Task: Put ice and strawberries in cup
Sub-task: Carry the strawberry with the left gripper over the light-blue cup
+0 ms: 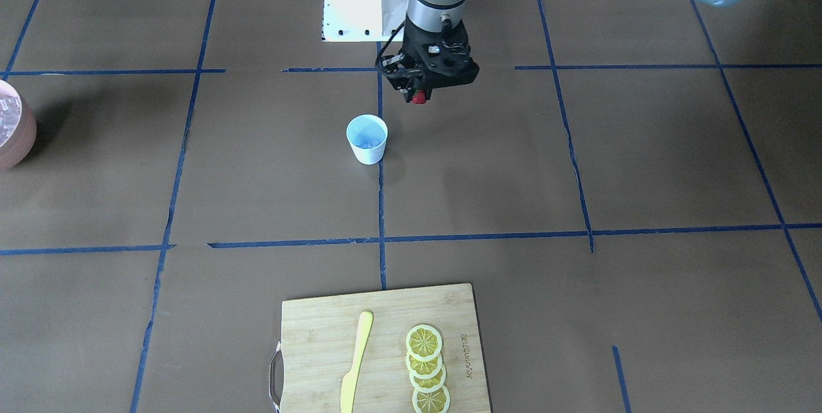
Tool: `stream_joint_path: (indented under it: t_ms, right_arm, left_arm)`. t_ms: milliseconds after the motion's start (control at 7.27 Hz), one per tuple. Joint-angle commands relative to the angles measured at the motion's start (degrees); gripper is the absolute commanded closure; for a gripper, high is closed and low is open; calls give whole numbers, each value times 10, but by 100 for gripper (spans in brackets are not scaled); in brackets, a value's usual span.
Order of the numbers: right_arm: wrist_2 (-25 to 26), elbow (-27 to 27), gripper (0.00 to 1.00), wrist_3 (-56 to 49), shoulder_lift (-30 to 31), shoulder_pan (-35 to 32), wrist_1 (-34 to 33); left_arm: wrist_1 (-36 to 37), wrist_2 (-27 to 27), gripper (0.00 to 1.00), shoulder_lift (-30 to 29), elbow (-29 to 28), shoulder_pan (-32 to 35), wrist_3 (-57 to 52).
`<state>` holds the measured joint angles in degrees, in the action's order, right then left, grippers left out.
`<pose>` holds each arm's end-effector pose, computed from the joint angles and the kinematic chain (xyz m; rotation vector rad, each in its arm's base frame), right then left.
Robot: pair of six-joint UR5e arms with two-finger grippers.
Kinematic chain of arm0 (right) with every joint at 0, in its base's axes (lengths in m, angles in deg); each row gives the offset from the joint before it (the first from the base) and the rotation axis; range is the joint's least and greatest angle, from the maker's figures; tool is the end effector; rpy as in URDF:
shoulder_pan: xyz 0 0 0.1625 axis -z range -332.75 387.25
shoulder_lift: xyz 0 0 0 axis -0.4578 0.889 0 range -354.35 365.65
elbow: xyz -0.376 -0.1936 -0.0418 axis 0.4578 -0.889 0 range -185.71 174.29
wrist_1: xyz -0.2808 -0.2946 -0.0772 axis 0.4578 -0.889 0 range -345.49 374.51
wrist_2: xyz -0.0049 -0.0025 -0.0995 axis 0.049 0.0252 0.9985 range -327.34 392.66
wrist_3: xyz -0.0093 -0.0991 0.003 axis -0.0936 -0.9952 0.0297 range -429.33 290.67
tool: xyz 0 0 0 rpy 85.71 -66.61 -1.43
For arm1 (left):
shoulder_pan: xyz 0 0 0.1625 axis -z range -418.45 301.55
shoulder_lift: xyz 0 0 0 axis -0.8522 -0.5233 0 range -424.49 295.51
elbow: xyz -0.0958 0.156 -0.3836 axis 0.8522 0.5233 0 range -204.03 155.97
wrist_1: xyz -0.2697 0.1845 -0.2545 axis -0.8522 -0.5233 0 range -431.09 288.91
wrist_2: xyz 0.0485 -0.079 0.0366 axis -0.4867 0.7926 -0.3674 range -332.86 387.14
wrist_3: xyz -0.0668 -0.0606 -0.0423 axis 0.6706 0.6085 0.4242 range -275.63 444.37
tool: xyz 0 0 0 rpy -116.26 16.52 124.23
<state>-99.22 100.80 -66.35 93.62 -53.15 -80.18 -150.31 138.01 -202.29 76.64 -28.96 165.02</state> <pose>-0.0177 -0.5055 0.5107 0.1499 -0.7492 -0.1982 0.5228 -0.4080 0.1027 -0.0498 0.8905 -0.1765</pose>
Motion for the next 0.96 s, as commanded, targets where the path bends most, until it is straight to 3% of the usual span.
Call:
stream_joint_path:
  t_ms: [0, 550, 688, 825]
  right_arm:
    - [-4, -32, 0, -2, 15, -8, 62]
    - [-6, -35, 0, -2, 15, -8, 65]
    - [-6, -35, 0, -2, 15, -9, 65]
    - [-7, -35, 0, -2, 15, -9, 65]
  left_arm:
    - [-67, -13, 97, -27, -77, -13, -1]
    - [-86, -18, 96, -38, -107, -22, -2]
    - [-87, -18, 83, -40, -109, -22, -2]
    - [-98, -18, 1, -37, -111, -22, -8]
